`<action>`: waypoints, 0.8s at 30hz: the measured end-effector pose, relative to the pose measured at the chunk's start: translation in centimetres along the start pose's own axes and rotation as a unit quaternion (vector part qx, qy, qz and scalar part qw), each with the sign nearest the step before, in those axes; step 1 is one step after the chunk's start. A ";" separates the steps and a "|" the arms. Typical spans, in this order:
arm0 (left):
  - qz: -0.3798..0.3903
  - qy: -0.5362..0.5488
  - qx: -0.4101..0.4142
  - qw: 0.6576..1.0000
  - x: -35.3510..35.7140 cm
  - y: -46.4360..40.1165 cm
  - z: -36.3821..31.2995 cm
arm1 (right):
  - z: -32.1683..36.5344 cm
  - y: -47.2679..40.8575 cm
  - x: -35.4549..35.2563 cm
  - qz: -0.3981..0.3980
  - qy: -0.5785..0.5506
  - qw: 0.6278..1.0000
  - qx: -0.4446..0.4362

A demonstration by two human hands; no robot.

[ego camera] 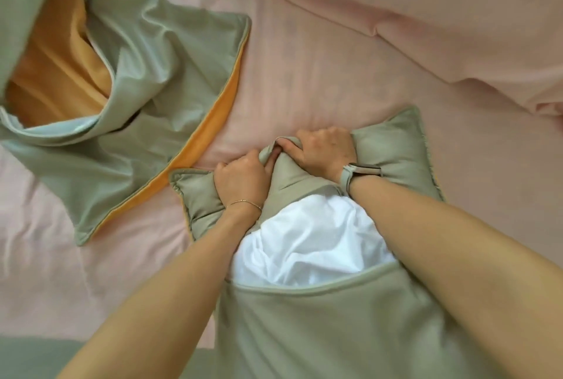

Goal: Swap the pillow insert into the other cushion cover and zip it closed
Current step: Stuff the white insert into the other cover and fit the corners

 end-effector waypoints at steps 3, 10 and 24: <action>0.083 0.102 -0.027 0.991 -0.1 -0.2 1.0 | -1.5 0.1 -1.5 0.067 -0.121 0.988 0.062; 0.002 0.286 -0.032 0.958 -9.0 6.5 -0.4 | 0.1 4.3 -13.6 -0.034 -0.170 0.985 0.020; 0.041 0.050 0.290 0.955 -31.3 12.7 -9.6 | 0.5 13.8 -33.1 0.032 -0.155 0.987 0.004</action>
Point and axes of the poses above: each hand's wrist, its own y-axis away from the middle knuckle, its own x-axis out of the palm, z = x × y, the point moved 8 cm from there along -y, towards the middle knuckle, and after that the axes turned 4 degrees about -y, right-handed, at the moved point
